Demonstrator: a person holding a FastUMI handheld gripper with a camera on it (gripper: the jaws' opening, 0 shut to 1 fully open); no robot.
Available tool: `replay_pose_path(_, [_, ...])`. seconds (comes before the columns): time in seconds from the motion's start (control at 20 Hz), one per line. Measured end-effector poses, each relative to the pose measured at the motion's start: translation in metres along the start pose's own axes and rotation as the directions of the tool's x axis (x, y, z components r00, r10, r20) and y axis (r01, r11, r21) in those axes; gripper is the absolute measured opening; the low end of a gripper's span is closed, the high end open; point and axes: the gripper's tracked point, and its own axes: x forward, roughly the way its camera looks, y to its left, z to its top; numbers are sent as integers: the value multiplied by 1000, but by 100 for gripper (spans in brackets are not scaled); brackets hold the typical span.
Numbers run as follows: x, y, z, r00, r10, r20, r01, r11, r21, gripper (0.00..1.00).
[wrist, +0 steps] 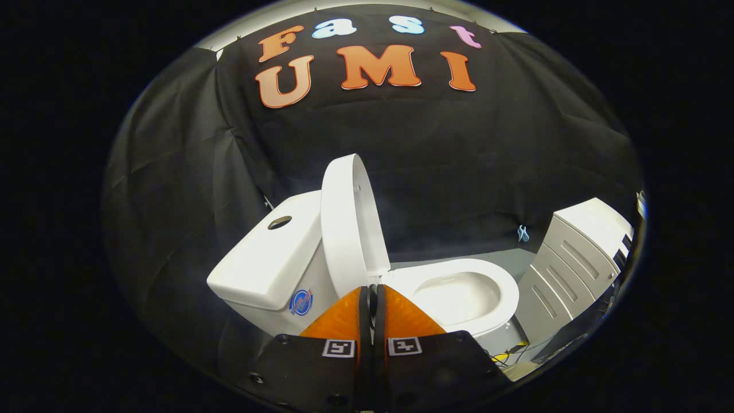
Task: Open the toilet lid.
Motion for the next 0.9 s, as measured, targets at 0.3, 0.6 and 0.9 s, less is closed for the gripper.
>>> replay_pose_path(0.3, [3,25,-4,1000,15,6,-15,999,-34,7])
replay_pose_path(0.6, [3,36,-7,1000,23,9,-23,998,-62,7])
replay_pose_path(0.9, [3,50,-11,1000,10,7,-9,992,-126,8])
